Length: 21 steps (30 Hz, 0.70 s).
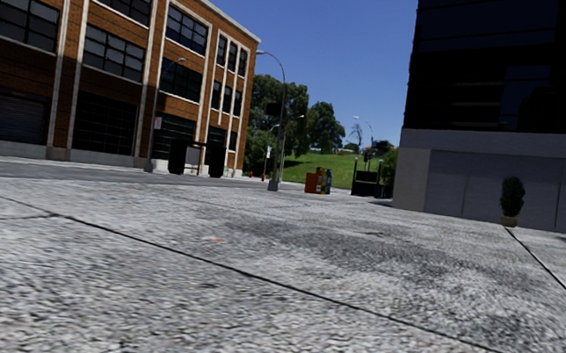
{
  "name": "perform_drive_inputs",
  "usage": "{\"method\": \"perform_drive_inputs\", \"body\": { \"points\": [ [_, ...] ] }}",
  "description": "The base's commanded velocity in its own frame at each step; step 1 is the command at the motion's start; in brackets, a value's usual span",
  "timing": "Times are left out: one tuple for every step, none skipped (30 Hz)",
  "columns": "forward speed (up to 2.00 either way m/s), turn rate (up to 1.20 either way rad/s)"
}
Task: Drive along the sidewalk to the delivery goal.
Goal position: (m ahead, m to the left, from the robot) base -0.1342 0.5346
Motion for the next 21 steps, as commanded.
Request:
{"method": "perform_drive_inputs", "body": {
  "points": [
    [0.00,0.00],
    [0.00,0.00],
    [0.00,0.00],
    [0.00,0.00],
    [0.00,0.00],
    [0.00,0.00],
    [0.00,0.00],
    [0.00,0.00],
    [0.00,0.00],
    [0.00,0.00],
    [0.00,0.00],
    [0.00,0.00],
    [0.00,0.00],
    [0.00,0.00],
    [0.00,0.00],
    [0.00,0.00],
    [0.00,0.00],
    [0.00,0.00],
    [0.00,0.00],
    [0.00,0.00],
    [0.00,0.00]
  ]
}}
